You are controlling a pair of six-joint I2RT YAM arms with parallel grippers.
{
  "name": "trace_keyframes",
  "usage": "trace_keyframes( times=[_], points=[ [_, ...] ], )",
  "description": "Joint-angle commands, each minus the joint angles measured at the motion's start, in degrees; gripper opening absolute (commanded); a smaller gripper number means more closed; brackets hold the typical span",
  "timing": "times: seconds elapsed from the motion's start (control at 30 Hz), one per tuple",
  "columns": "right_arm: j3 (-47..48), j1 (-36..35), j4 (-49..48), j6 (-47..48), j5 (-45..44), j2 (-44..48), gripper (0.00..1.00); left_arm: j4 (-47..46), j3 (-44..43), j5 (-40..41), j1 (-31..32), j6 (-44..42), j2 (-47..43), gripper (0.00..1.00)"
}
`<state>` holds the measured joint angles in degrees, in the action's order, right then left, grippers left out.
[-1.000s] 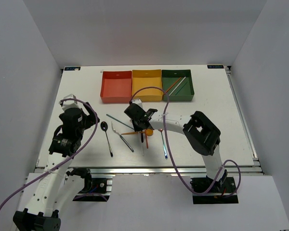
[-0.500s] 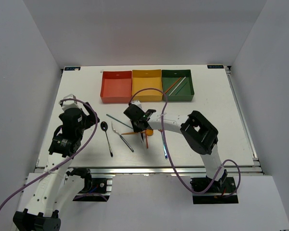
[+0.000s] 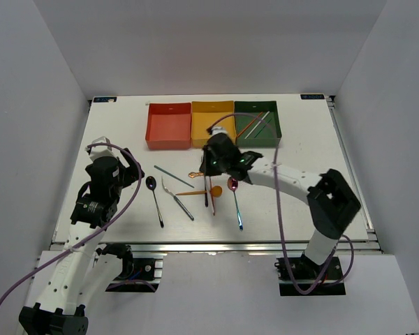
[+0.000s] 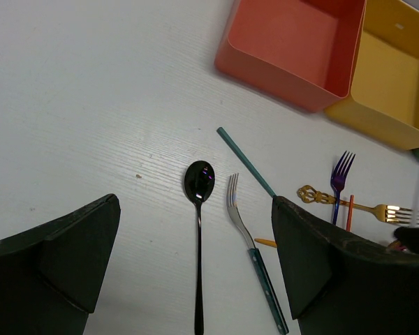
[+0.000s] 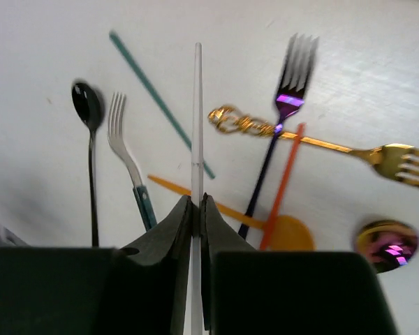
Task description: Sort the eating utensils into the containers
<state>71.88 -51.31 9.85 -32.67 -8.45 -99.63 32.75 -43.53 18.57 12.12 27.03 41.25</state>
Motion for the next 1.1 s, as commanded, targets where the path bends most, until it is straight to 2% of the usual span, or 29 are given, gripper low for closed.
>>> trace_keyframes(
  times=[0.0,0.07,0.1,0.2,0.4,0.6,0.73,0.93,1.07],
  points=[
    [-4.02,10.66,-9.23,-4.24,7.21,5.14,0.0,-0.41,-0.51,-1.07,0.27,-0.22,-0.65,0.98],
    [-3.94,15.25,-11.69,-6.43,9.83,5.94,0.0,-0.58,-0.42,-1.6,0.19,-0.48,-0.74,0.98],
    [-3.85,21.1,-12.91,-8.19,15.77,5.77,0.0,-0.58,-0.42,-1.43,0.27,-0.48,-0.74,0.98],
    [-1.93,30.96,-17.75,-15.4,21.62,3.06,0.0,-0.5,-0.42,-1.34,0.19,-0.4,-0.74,0.98],
    [10.18,42.59,-15.74,-24.72,23.92,-8.11,0.0,-0.5,-0.42,-1.43,0.19,-0.4,-0.47,0.98],
    [25.22,46.12,-7.04,-22.98,23.04,-20.24,0.0,-0.67,-0.42,-1.78,0.27,-0.57,-0.04,0.98],
    [29.79,46.56,-7.66,-22.01,23.3,-26.03,0.0,-0.85,-0.42,-2.22,0.27,-0.75,0.49,0.98],
    [32.1,46.56,-7.12,-22.44,21.81,-29.56,0.0,-1.02,-0.24,-2.83,0.27,-0.92,0.67,0.98],
    [32.44,46.56,-7.12,-21.83,20.58,-29.04,0.09,-1.2,-0.24,-3.27,0.27,-1.01,0.84,0.98]
  ],
)
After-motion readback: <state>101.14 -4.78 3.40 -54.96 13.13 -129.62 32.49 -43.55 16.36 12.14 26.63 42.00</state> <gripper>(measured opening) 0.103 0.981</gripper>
